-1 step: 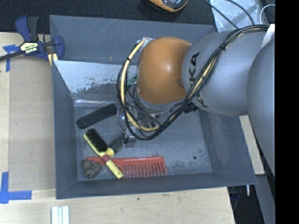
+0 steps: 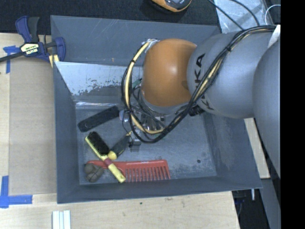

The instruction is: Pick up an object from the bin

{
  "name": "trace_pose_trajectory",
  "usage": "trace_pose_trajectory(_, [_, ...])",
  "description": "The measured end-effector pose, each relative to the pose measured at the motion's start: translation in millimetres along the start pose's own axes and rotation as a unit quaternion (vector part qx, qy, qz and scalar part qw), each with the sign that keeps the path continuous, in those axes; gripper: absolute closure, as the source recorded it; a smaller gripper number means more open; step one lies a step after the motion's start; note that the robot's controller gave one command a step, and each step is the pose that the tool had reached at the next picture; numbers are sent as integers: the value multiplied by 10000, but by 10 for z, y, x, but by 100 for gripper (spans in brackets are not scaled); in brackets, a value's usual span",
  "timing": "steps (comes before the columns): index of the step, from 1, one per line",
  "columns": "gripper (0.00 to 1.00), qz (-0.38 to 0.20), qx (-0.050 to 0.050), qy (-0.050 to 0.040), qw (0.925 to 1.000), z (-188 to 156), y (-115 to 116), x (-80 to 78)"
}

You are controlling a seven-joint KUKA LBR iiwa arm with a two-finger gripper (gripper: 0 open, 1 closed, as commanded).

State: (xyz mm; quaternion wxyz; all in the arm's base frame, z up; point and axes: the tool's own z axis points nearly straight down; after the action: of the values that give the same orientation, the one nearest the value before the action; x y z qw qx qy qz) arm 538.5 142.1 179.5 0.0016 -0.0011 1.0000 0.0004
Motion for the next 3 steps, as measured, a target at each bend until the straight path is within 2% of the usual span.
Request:
trace_pose_trajectory(1, [0, -748, -30, -40, 9972, 608, 537, -391])
trace_pose_trajectory(2, [0, -1221, -10, -26, 9925, 373, 976, -604])
trace_pose_trajectory(3, [0, -1123, -31, -55, 9937, 504, 632, -729])
